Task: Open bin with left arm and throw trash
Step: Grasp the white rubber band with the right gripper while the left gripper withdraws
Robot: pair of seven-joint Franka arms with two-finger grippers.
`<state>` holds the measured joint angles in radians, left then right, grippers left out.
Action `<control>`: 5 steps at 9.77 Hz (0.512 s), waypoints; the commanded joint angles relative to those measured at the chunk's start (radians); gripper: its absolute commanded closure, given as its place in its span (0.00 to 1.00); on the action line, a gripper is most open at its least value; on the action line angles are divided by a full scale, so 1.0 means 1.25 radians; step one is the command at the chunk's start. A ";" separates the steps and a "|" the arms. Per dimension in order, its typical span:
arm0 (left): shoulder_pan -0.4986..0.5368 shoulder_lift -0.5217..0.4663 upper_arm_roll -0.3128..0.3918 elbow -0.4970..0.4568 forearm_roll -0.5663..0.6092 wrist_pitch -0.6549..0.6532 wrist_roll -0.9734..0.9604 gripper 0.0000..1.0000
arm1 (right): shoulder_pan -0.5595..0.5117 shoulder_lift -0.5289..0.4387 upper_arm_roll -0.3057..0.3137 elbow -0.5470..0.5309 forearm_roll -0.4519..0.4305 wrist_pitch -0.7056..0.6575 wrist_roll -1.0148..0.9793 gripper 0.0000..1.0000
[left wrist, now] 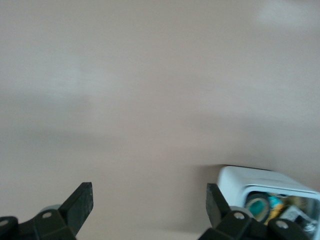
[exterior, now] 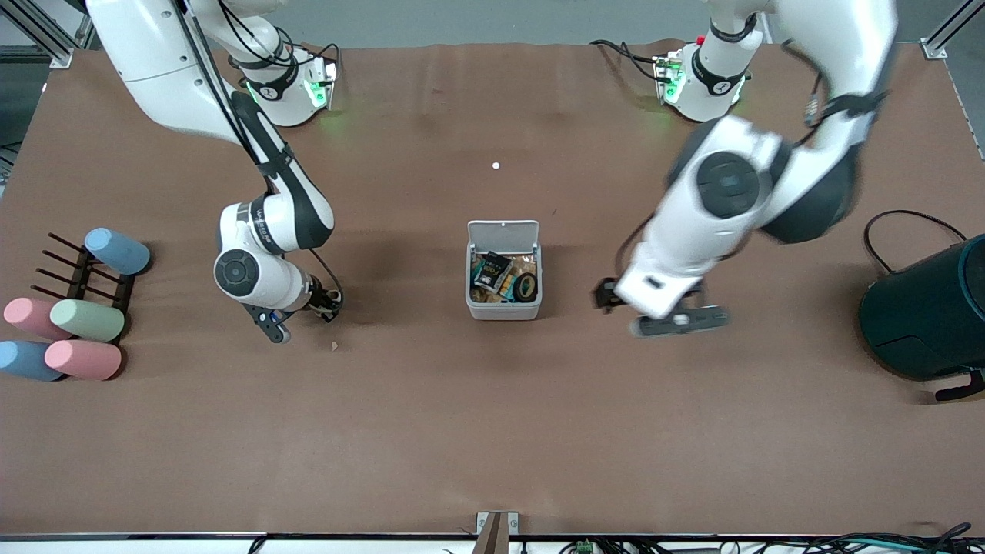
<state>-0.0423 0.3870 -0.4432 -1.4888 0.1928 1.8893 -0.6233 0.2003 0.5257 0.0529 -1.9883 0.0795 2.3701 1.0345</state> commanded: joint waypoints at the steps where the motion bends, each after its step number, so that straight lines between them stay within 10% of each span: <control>1: 0.067 -0.064 -0.010 0.011 -0.013 -0.079 0.093 0.00 | 0.011 -0.013 -0.002 0.034 -0.011 0.000 0.025 1.00; 3: 0.096 -0.162 0.022 0.007 -0.091 -0.154 0.197 0.00 | 0.052 -0.017 0.002 0.102 -0.012 -0.013 0.018 1.00; 5: 0.042 -0.242 0.186 -0.002 -0.147 -0.227 0.347 0.00 | 0.134 -0.014 0.004 0.298 -0.010 -0.188 0.016 1.00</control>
<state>0.0483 0.1642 -0.3148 -1.4635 0.0536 1.6573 -0.2903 0.3060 0.5159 0.0610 -1.7642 0.0771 2.2676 1.0353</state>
